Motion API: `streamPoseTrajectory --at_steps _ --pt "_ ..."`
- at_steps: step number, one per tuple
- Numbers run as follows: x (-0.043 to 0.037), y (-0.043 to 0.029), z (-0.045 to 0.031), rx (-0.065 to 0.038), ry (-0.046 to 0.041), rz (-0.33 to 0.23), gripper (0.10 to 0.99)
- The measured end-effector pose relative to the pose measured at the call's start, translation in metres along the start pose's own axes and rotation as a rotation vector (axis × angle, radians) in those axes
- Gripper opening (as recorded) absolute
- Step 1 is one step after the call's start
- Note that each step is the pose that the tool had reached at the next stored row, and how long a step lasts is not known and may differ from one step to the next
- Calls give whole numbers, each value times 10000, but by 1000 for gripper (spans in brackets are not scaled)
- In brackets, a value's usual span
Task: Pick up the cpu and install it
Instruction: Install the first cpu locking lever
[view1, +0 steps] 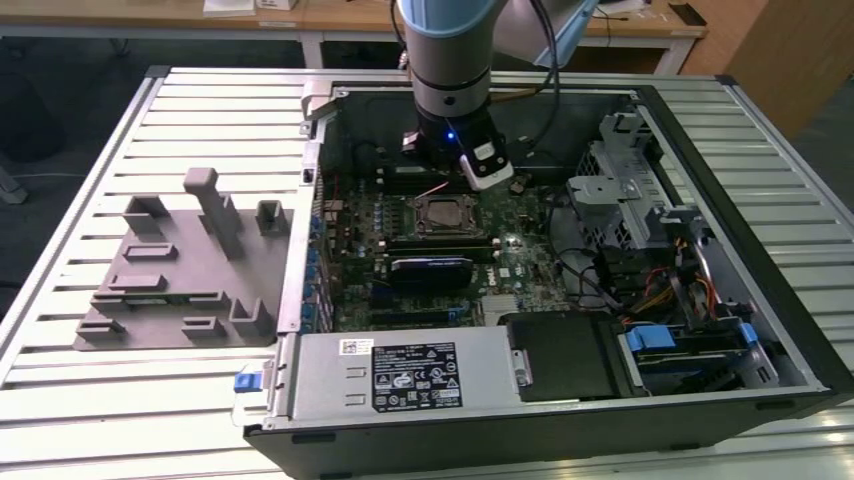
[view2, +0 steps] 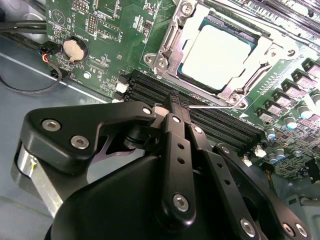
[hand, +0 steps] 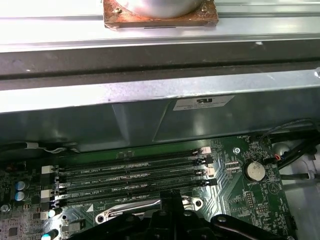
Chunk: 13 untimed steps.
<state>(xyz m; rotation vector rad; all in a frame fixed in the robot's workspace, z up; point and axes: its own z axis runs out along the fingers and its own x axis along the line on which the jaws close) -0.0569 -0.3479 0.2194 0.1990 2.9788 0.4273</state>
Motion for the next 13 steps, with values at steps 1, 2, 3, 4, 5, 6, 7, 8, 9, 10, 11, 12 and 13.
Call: streamPoseTrajectory --at_steps 1,2,3,4,5,6,7,8,9,10,11,12,13 --pt "5 -1 3 -5 -15 -2 106" --pt "12 -3 6 -8 -45 -11 106" --pt "21 -6 10 -13 -82 -23 106" --pt "31 -9 14 -20 -123 -34 106" --pt "40 -11 17 -25 -155 -43 106" --pt "47 -12 18 -27 -171 -48 106" --pt "52 -13 18 -29 -179 -51 106" --pt "58 -14 19 -30 -186 -53 106" --pt "63 -15 20 -30 -192 -54 106" --pt "67 -16 21 -29 -196 -56 106" --pt "70 -16 22 -28 -200 -58 106" --pt "72 -15 23 -26 -202 -58 106" --pt "74 -15 25 -25 -204 -59 106"
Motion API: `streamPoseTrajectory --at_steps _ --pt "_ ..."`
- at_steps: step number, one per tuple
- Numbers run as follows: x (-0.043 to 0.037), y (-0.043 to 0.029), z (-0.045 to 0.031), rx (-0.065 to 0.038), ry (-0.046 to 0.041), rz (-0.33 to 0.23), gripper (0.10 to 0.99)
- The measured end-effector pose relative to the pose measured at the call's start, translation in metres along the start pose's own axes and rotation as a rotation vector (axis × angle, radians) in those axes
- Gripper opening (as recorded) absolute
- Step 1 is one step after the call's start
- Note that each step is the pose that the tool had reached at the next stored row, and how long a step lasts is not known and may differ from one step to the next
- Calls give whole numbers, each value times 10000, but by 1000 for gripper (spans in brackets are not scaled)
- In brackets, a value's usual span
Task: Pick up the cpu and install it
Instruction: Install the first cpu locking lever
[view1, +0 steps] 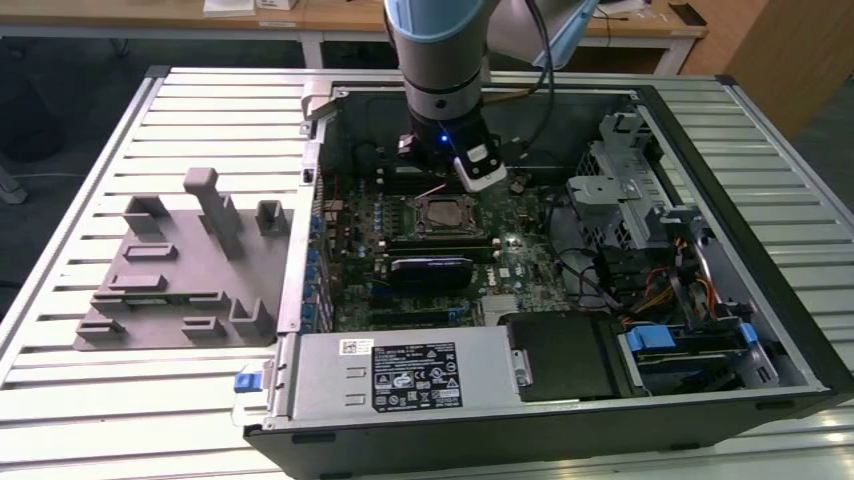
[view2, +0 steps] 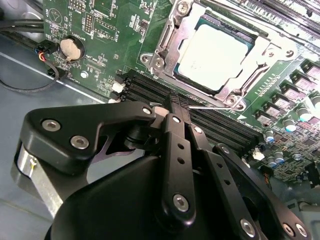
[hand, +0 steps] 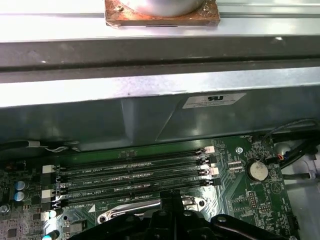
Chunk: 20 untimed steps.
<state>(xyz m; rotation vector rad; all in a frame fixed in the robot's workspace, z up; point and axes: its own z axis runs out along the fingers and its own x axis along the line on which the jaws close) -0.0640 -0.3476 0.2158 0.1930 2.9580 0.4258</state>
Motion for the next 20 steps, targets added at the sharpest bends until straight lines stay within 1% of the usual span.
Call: streamPoseTrajectory --at_steps 6,10,20 --pt "8 3 6 9 -4 -3 106" --pt "9 0 17 41 -26 -9 106" --pt "25 0 33 53 -71 94 106"
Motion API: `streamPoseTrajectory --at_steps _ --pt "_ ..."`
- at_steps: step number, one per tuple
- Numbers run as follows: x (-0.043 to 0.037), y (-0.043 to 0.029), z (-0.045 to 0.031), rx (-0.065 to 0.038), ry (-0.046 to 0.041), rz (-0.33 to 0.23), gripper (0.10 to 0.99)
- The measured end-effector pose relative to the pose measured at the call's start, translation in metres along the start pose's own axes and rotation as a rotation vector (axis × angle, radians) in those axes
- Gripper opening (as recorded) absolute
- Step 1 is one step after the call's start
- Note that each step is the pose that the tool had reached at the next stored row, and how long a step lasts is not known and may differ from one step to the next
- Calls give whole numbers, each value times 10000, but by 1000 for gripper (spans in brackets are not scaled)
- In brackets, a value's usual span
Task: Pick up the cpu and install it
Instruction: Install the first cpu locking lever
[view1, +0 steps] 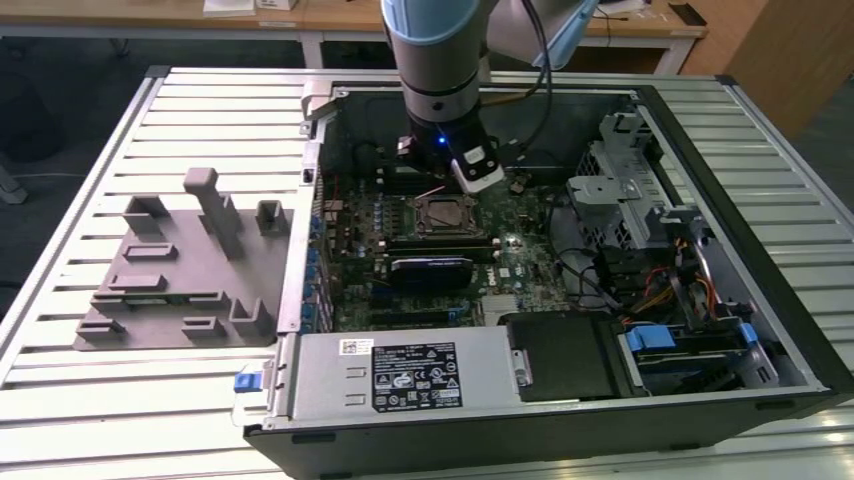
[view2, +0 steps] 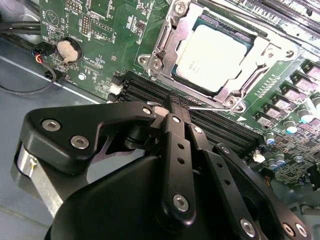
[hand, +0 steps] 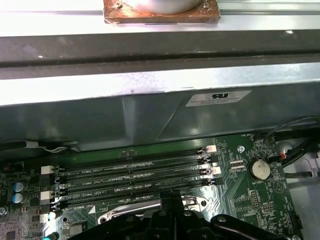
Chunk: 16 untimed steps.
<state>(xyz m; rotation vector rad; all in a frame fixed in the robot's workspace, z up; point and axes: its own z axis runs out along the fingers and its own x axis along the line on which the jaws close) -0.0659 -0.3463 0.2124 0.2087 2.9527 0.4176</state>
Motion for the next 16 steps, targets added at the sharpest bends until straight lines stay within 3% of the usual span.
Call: streamPoseTrajectory --at_steps 11,16 --pt "6 3 17 87 -63 154 106" --pt "8 0 30 150 -131 325 106"
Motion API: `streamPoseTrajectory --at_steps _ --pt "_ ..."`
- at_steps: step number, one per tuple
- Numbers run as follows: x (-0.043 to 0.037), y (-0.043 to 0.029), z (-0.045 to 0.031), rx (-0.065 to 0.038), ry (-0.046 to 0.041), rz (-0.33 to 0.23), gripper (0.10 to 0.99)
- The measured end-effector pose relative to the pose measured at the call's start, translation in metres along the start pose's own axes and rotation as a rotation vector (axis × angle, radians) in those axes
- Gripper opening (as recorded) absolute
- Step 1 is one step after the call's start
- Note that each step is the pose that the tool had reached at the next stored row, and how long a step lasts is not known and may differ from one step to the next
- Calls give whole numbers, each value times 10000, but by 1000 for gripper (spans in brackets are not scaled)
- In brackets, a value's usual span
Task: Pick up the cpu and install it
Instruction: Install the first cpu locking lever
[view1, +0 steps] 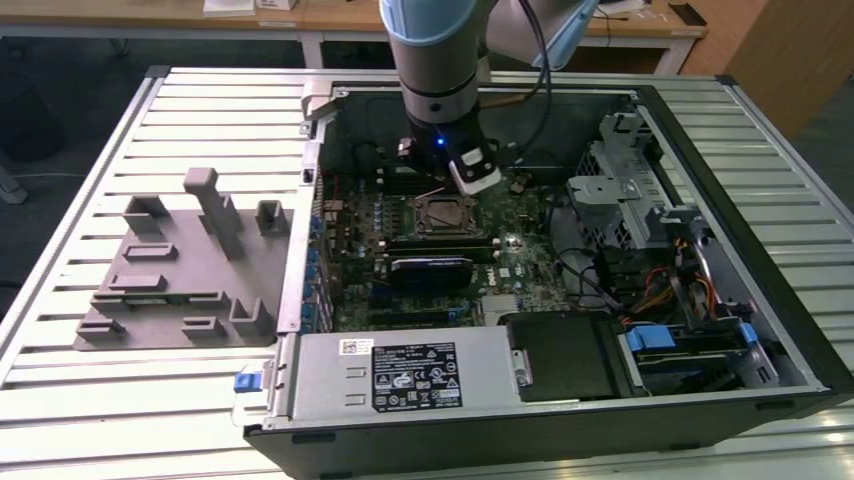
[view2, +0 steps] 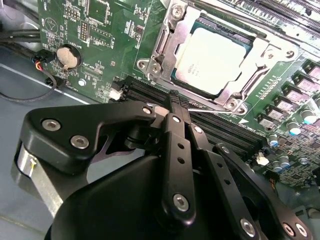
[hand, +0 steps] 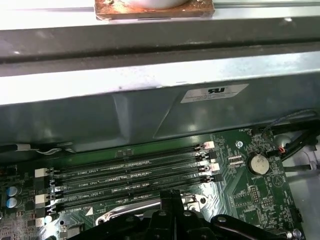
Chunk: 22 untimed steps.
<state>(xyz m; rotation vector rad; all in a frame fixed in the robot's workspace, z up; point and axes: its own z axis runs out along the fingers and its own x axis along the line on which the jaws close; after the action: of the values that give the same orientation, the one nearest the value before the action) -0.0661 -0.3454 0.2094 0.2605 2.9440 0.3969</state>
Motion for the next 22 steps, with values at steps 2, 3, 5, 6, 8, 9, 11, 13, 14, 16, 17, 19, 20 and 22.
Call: streamPoseTrajectory --at_steps 2,3,5,6,8,9,11,13,14,16,17,19,20,22 --pt "2 0 7 19 -30 89 106" --pt "3 1 11 26 -43 135 106" --pt "8 12 23 40 -74 241 106" --pt "9 18 26 44 -83 270 106" --pt "13 35 35 50 -95 315 106" --pt "16 46 40 53 -101 331 106" --pt "21 66 49 58 -108 359 106" --pt "24 76 56 68 -119 390 106" --pt "25 79 61 79 -129 420 106" --pt "27 81 71 118 -168 528 106" --pt "28 82 76 140 -190 588 106" --pt "31 88 86 176 -226 696 106" --pt "33 94 93 183 -237 734 106" --pt "39 111 108 192 -256 794 106"
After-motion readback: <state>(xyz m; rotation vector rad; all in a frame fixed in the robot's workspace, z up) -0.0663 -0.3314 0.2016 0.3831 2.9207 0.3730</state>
